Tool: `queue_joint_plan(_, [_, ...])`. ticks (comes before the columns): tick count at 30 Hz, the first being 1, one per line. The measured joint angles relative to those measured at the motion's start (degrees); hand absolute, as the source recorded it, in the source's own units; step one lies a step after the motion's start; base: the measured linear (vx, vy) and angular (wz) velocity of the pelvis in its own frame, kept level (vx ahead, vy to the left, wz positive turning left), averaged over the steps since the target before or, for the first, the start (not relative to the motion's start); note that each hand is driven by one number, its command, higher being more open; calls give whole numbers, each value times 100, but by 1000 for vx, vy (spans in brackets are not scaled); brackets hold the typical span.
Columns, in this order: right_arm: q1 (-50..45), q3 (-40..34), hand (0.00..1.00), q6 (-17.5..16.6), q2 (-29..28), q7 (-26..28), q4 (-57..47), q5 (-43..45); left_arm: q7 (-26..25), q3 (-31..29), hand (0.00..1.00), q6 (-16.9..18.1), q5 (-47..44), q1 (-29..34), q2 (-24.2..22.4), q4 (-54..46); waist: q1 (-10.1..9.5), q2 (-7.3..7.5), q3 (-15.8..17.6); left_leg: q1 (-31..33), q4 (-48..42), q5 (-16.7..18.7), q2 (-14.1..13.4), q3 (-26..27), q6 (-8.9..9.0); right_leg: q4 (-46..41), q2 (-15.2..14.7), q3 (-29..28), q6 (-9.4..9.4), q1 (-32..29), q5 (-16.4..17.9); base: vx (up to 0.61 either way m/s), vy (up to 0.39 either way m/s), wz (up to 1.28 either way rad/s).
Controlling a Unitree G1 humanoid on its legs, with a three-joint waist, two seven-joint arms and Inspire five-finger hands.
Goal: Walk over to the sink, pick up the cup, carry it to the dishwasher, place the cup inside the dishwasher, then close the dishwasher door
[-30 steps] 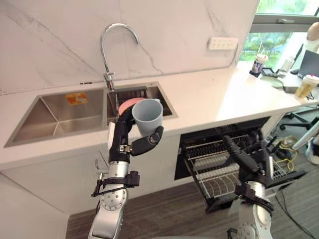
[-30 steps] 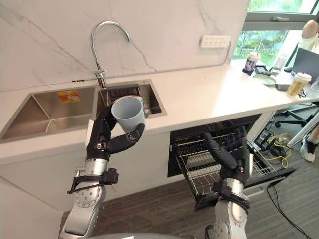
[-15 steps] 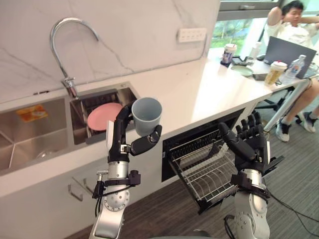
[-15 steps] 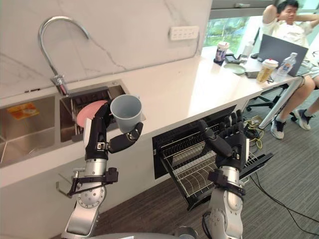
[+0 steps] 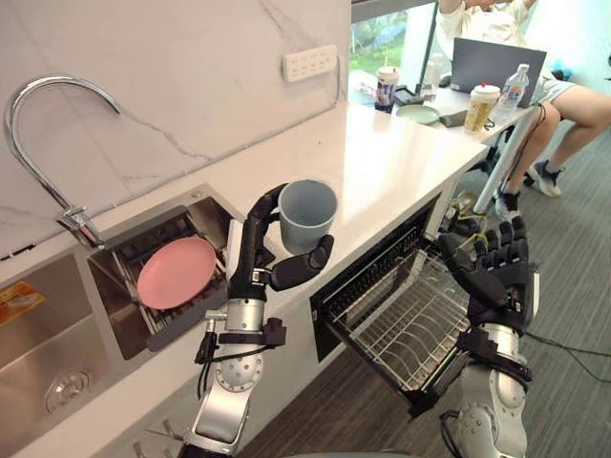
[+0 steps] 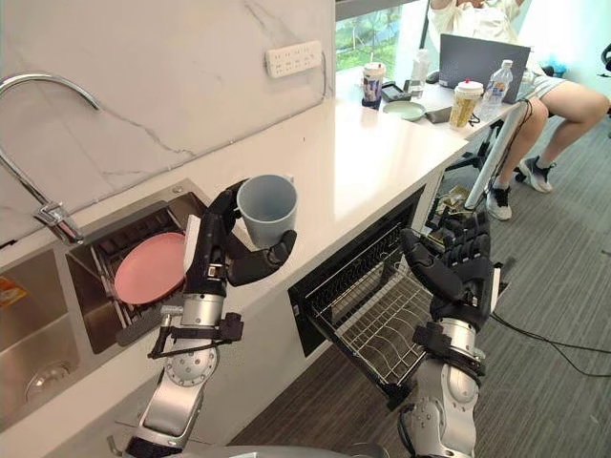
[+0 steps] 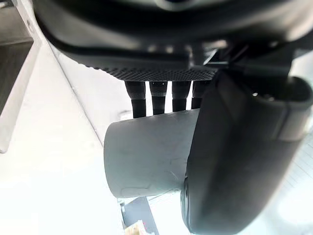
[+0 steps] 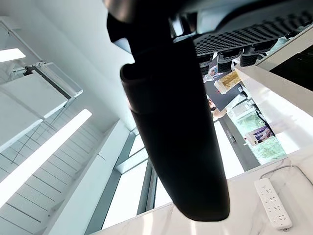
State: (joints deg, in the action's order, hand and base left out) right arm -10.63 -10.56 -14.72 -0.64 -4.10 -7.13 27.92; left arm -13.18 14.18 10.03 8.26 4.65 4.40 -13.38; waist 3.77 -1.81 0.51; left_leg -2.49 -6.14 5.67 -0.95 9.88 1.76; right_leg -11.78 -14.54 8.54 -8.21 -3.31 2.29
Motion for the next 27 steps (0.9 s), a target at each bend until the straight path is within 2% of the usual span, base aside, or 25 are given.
queue_joint_plan(4, [125,279,100,141,-82,343,-7,20,55,-196,0,-205,-728,-2,19,34,-2,15,10,88,-8,78,-17,458,-129,785,96,226,45,29,-646,-10,115,-57])
queue_joint_plan(6, [126,395,100,211,-80,612,-14,118,51,-291,0,-205,-943,-40,18,108,3,26,17,98,-16,88,-20,536,-143,1025,140,346,57,92,-815,-35,46,-26])
queue_joint_plan(11, [295,573,100,530,102,1448,-21,484,-206,-501,0,-125,-987,-389,16,473,-17,97,60,98,-154,153,-90,701,-94,1390,244,374,46,254,-897,-58,-27,-18])
queue_joint_plan(13, [380,629,100,644,235,1756,-35,681,-362,-565,0,-75,-865,-406,18,529,-25,99,62,107,-256,229,-221,799,-34,1450,360,275,91,261,-930,-79,-86,-35])
queue_joint_plan(15, [480,630,100,872,391,2205,-122,901,-628,-599,0,110,-505,-470,17,683,-24,125,79,108,-328,291,-353,932,36,1518,501,150,171,230,-958,-81,-109,-34])
queue_joint_plan(17, [572,639,100,1080,475,2486,-197,916,-825,-654,0,147,-204,-528,14,789,-2,130,82,108,-361,300,-431,1027,56,1597,582,80,233,211,-989,-61,-105,-29])
queue_joint_plan(20, [583,674,100,1331,520,2613,-347,914,-1101,-676,0,179,230,-733,-12,1006,11,132,84,107,-373,273,-528,1060,116,1653,685,71,284,209,-1035,-12,-83,-12])
queue_joint_plan(24, [607,888,100,1468,629,2530,-350,913,-1541,-712,0,132,871,-886,-47,1184,10,133,83,69,-325,262,-591,1086,165,1653,739,119,305,212,-1051,-5,-42,-4])
queue_joint_plan(27, [614,1004,100,1573,659,2399,-364,911,-1671,-713,0,121,1137,-886,-60,1237,-3,135,82,42,-302,258,-581,1081,167,1653,738,147,305,237,-1053,-10,-4,1])
